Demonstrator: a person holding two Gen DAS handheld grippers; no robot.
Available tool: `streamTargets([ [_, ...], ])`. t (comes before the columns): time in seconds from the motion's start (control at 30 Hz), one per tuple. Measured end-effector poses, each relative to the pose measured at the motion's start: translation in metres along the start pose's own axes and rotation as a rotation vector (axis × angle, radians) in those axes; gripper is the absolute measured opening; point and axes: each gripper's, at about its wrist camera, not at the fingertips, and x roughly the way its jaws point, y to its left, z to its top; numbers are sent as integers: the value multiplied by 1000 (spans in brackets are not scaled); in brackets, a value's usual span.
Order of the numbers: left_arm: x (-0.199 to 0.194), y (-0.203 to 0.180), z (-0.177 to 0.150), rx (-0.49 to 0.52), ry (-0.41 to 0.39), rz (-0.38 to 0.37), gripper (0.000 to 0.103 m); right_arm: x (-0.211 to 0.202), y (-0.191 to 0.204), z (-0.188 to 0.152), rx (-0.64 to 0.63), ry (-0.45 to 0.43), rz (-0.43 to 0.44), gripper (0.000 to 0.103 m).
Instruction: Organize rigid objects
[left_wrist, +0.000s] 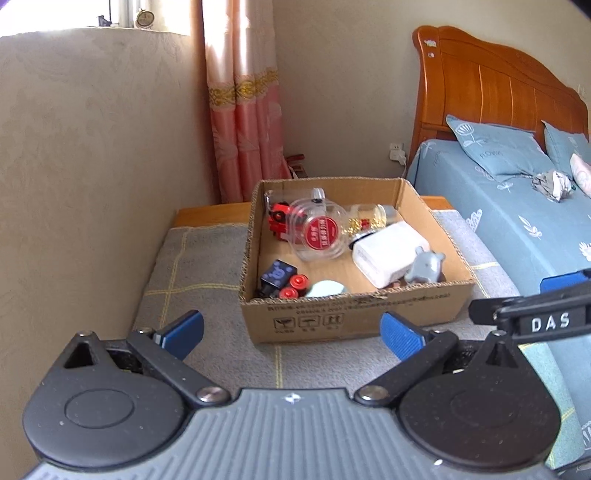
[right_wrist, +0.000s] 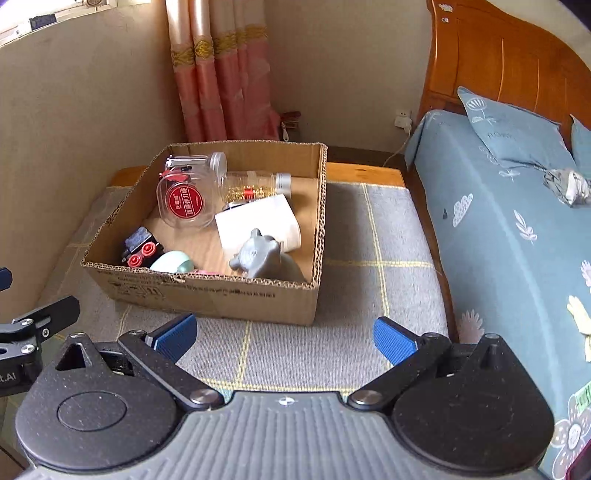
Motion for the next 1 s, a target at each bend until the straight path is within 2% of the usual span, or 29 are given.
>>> streamTargets([
  [0.27,-8,-8,2,1,13,31,102,-18,2,-7,12,-46,-37,103],
  [1.0,-11,-8,8,-8,3,58,102,-28,5,-6,-5,-69,-25,103],
])
